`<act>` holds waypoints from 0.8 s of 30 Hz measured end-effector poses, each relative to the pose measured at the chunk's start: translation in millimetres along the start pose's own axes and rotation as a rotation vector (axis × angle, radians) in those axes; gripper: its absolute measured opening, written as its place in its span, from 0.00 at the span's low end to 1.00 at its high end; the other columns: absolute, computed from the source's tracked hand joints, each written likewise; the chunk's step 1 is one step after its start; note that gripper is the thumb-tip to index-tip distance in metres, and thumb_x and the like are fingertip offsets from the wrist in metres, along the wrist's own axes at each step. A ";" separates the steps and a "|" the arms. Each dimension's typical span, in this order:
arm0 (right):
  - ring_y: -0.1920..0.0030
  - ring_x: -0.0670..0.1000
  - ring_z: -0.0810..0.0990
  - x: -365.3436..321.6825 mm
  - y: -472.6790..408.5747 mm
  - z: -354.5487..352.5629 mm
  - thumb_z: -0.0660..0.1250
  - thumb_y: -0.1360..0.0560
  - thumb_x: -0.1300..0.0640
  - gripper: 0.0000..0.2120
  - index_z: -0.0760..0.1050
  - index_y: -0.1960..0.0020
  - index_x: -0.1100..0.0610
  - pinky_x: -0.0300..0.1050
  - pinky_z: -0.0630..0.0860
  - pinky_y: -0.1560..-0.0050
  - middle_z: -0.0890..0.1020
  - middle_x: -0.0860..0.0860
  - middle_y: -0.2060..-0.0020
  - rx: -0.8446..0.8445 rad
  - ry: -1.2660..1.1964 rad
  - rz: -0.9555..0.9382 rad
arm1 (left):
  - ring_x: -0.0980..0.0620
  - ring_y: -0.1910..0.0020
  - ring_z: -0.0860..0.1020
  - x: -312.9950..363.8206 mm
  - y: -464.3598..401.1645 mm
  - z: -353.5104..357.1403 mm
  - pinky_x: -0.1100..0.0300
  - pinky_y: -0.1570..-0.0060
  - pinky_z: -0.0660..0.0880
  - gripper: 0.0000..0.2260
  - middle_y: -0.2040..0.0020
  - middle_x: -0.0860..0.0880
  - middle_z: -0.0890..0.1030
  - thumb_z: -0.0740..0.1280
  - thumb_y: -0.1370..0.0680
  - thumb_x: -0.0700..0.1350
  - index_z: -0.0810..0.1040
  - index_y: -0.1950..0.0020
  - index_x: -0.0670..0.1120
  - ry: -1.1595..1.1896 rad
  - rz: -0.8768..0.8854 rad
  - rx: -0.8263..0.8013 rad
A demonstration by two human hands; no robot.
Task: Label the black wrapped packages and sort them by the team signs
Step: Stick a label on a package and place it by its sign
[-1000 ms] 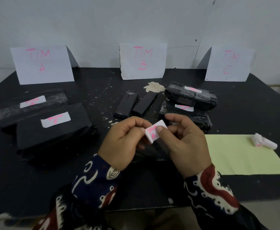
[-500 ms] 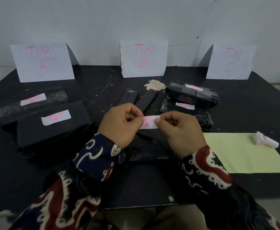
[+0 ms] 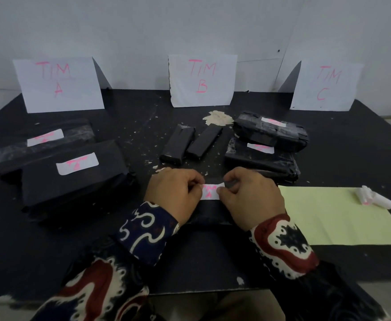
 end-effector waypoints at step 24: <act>0.44 0.54 0.76 25.0 28.9 18.8 0.64 0.25 0.52 0.12 0.81 0.45 0.51 0.52 0.73 0.51 0.82 0.45 0.45 0.308 0.179 -0.538 | 0.53 0.25 0.59 -13.3 24.0 5.3 0.49 0.32 0.64 0.30 0.25 0.56 0.65 0.60 0.24 0.63 0.64 0.25 0.51 -0.128 0.507 -0.132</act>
Point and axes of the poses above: each hand's wrist, its own y-axis away from the middle knuckle, its own z-axis out of the palm, x = y × z, the point moved 3 cm from there along -y, towards the middle knuckle
